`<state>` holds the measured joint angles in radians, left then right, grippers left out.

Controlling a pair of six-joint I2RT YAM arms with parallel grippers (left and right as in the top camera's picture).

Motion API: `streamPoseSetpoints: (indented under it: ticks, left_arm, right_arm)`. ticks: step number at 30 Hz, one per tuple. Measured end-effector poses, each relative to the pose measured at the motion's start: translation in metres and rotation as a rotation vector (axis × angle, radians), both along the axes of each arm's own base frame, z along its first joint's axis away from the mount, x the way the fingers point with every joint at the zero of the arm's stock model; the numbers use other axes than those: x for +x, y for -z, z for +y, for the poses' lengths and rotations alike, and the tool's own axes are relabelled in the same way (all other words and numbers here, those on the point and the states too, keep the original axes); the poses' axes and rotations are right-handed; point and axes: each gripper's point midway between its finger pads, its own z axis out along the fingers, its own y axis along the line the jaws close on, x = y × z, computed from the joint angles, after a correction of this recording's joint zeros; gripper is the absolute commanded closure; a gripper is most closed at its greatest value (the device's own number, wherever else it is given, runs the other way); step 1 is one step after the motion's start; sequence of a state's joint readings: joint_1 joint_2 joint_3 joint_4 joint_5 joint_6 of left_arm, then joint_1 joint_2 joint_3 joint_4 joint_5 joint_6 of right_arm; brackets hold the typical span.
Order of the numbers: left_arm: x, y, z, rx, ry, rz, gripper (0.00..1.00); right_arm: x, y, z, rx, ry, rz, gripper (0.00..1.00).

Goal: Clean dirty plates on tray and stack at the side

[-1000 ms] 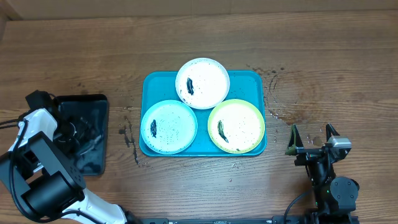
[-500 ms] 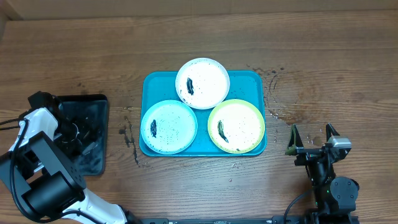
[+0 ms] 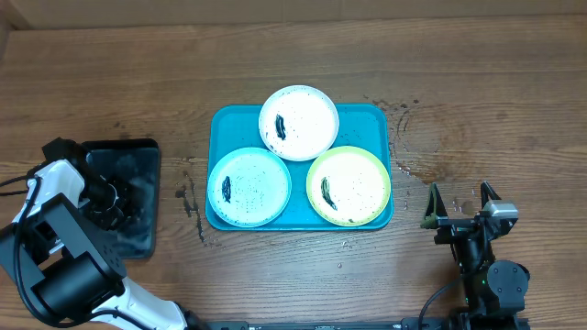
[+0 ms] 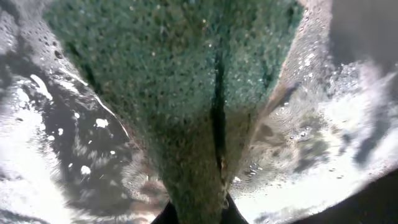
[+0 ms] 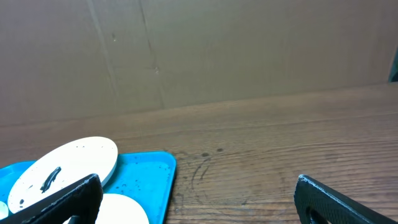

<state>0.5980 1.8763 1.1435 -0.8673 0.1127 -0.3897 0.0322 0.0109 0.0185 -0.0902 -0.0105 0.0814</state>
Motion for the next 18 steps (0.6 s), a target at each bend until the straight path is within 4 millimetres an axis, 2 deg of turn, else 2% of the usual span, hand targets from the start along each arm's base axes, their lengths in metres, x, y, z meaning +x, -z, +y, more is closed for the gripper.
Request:
streamPoseSetpoints:
  ticks: [1, 3, 4, 5, 9, 14, 15, 18]
  left_arm:
    - [0.0, 0.0, 0.0, 0.0, 0.0, -0.001, 0.8]
    - [0.002, 0.0, 0.001, 0.006, 0.003, -0.009, 0.27]
    - [0.005, 0.001, 0.003, 0.011, 0.0, -0.021, 0.06]
    - [0.008, 0.0, 0.004, 0.015, 0.0, -0.034, 0.0]
    - [0.028, -0.004, 0.017, 0.071, 0.0, -0.117, 0.0]
    - [0.044, -0.007, 0.033, 0.141, -0.003, -0.178, 0.0]
    - [0.045, -0.007, 0.034, 0.148, -0.003, -0.181, 0.05]
    - [0.046, -0.007, 0.039, 0.173, -0.003, -0.181, 0.48]
  right_arm:
    - [0.0, 0.0, 0.0, 0.0, 0.0, 0.0, 0.0]
    - [0.0, 0.0, 0.0, 0.0, 0.0, 0.0, 0.0]
    - [0.0, 0.0, 0.0, -0.001, 0.0, 0.0, 0.0]
    - [0.0, 0.0, 0.0, -0.001, 0.0, 0.0, 0.0]
    - [0.0, 0.0, 0.0, -0.001, 0.0, 0.001, 0.0]
    - [0.0, 0.0, 0.0, 0.0, 0.0, 0.0, 0.0]
    - [0.0, 0.0, 0.0, 0.0, 0.0, 0.0, 0.0]
    - [0.0, 0.0, 0.0, 0.0, -0.001, 0.0, 0.0]
